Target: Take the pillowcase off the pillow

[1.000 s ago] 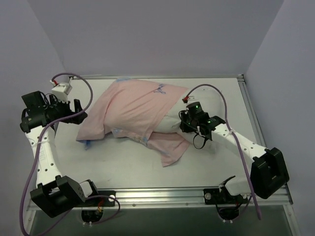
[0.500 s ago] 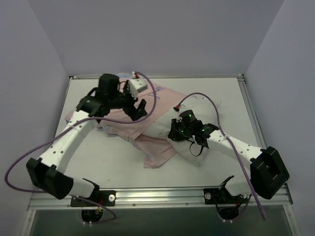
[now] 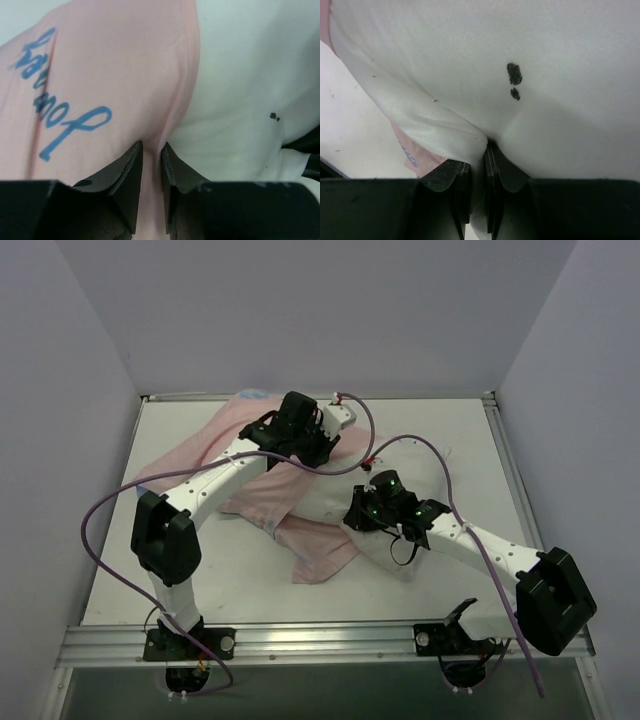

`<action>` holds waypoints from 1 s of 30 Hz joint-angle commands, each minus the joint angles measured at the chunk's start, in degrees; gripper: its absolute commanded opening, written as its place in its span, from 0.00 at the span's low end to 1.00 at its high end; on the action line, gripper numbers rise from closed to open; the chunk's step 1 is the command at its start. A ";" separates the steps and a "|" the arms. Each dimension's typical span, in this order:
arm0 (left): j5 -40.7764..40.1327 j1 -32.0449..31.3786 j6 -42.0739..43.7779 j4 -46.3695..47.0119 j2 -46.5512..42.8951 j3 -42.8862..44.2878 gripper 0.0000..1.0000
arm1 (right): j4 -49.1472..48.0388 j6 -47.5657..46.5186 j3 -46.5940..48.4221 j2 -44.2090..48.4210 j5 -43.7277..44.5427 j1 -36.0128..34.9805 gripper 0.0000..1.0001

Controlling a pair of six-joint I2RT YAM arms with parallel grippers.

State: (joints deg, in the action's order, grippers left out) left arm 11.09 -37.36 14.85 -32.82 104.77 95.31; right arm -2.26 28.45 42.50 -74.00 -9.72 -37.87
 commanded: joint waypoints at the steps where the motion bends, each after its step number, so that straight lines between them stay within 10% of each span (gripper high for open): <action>1: -4.15 1.06 -1.49 3.99 1.22 4.44 0.30 | 7.27 1.09 -1.89 1.14 -1.18 -0.19 0.00; 4: -5.98 1.77 -1.58 3.64 2.63 6.55 0.31 | 7.54 1.26 -3.12 0.61 -1.71 -0.19 0.00; 7: -14.58 2.29 1.04 6.00 4.91 7.17 0.02 | 7.62 1.70 -3.91 0.96 -2.59 -0.19 0.00; 16: -23.93 19.25 0.52 4.43 12.82 21.41 0.02 | 7.01 4.77 -10.85 4.21 -6.10 -0.36 0.00; 25: -11.10 16.54 5.63 12.95 2.64 -1.78 0.02 | 16.91 1.18 0.96 8.61 -4.79 -0.28 0.00; 30: -6.61 16.27 2.55 11.37 0.70 -3.11 0.02 | 27.48 -2.87 21.45 7.29 2.84 -0.19 0.66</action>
State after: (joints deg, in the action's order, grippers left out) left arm 2.92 -21.69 18.00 -23.07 107.59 93.19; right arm 15.46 28.53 53.45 -67.51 -10.81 -37.89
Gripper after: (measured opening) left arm 0.031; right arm 0.605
